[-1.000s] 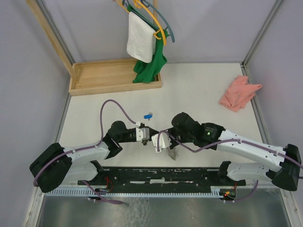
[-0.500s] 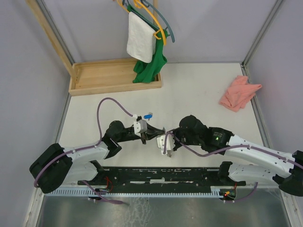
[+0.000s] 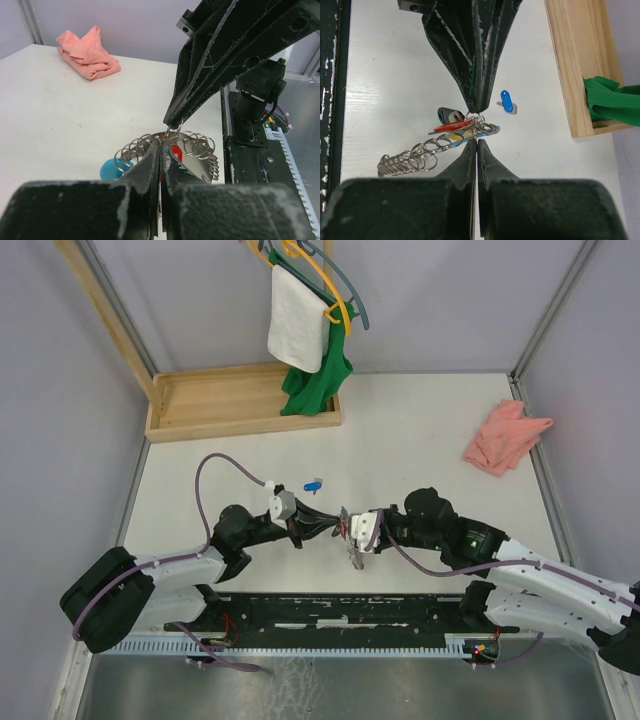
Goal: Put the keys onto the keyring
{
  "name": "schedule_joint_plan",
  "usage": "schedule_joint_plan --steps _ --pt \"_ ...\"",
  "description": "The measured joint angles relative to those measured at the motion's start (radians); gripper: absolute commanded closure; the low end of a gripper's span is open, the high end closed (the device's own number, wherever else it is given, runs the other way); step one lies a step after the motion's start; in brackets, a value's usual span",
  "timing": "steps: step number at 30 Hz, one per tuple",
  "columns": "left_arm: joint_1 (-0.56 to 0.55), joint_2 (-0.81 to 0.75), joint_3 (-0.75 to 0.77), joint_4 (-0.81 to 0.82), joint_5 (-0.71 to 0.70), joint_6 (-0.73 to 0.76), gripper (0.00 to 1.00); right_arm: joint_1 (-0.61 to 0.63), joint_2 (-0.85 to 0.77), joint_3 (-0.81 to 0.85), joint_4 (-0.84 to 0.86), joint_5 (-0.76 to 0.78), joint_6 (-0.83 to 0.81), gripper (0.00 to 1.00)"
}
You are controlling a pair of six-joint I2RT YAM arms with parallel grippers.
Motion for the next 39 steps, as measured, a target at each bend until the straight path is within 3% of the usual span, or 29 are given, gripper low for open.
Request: schedule_joint_plan --steps 12,18,24,32,39 --pt "0.005 0.039 -0.076 0.185 -0.043 -0.08 0.87 -0.069 -0.042 -0.121 0.226 -0.079 0.192 0.99" --pt "0.008 -0.068 -0.095 0.109 -0.058 -0.012 0.83 -0.089 -0.06 -0.155 0.283 -0.097 0.232 0.99" --pt "0.009 -0.168 -0.085 0.049 0.041 0.121 0.84 -0.093 -0.061 -0.167 0.316 -0.12 0.239 0.99" --pt "0.009 -0.069 -0.009 0.004 0.161 0.218 0.82 -0.093 -0.061 -0.167 0.324 -0.154 0.238 0.99" --pt "0.009 0.002 0.013 0.008 0.163 0.238 0.78 -0.093 -0.067 -0.168 0.323 -0.166 0.236 0.99"
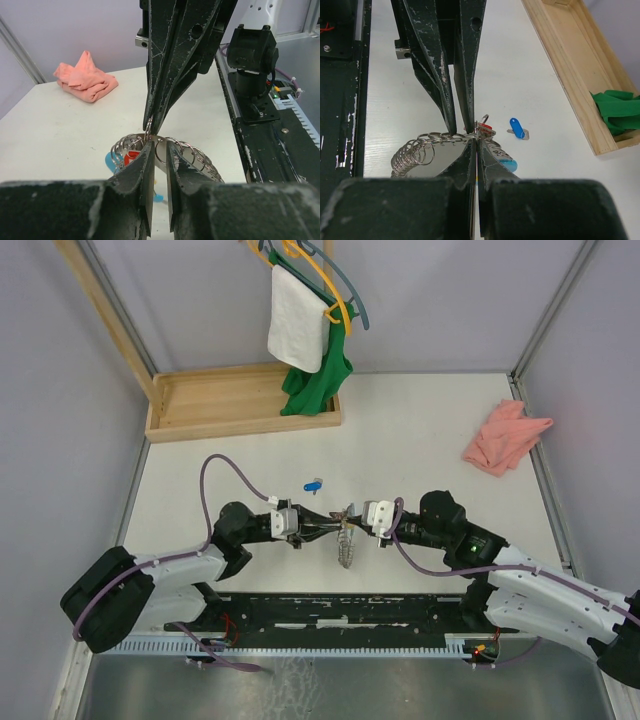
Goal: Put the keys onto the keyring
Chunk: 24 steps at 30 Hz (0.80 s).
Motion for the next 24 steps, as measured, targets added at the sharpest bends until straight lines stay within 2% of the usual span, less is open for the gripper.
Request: schedule_joint_plan --steps 12,24 --pt "0.0 -0.018 -0.002 0.01 -0.055 0.003 0.71 -0.005 0.0 0.0 0.0 -0.011 -0.001 0.99" --pt "0.0 0.013 -0.001 0.033 -0.026 0.003 0.73 -0.006 0.0 0.0 -0.005 -0.027 -0.001 0.99"
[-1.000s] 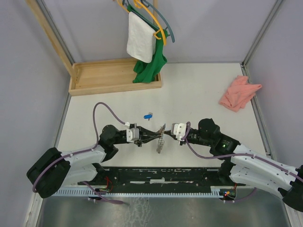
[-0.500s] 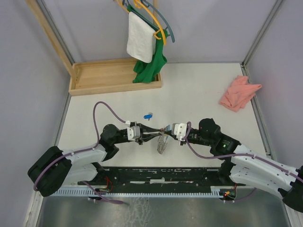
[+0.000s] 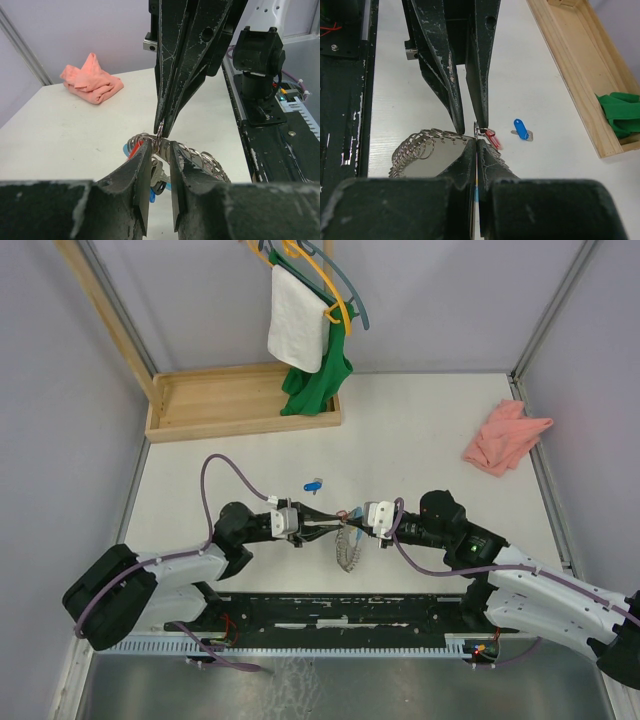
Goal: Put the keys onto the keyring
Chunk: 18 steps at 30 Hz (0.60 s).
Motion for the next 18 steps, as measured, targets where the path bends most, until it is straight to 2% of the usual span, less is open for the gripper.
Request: schedule_joint_plan --steps 10,13,15,18 --pt "0.0 0.039 0.01 0.02 0.026 -0.001 0.81 -0.001 0.012 0.0 -0.003 -0.016 0.0 0.99" --pt "0.0 0.039 0.011 0.021 0.026 -0.001 0.88 -0.001 0.025 0.0 -0.003 -0.019 0.0 0.99" --pt "0.0 0.039 0.011 0.016 0.026 -0.001 0.97 -0.001 0.032 0.0 -0.004 -0.019 0.0 0.99" --pt "0.001 0.037 0.011 0.004 0.027 0.0 0.97 -0.001 0.036 0.002 -0.01 -0.018 0.0 0.97"
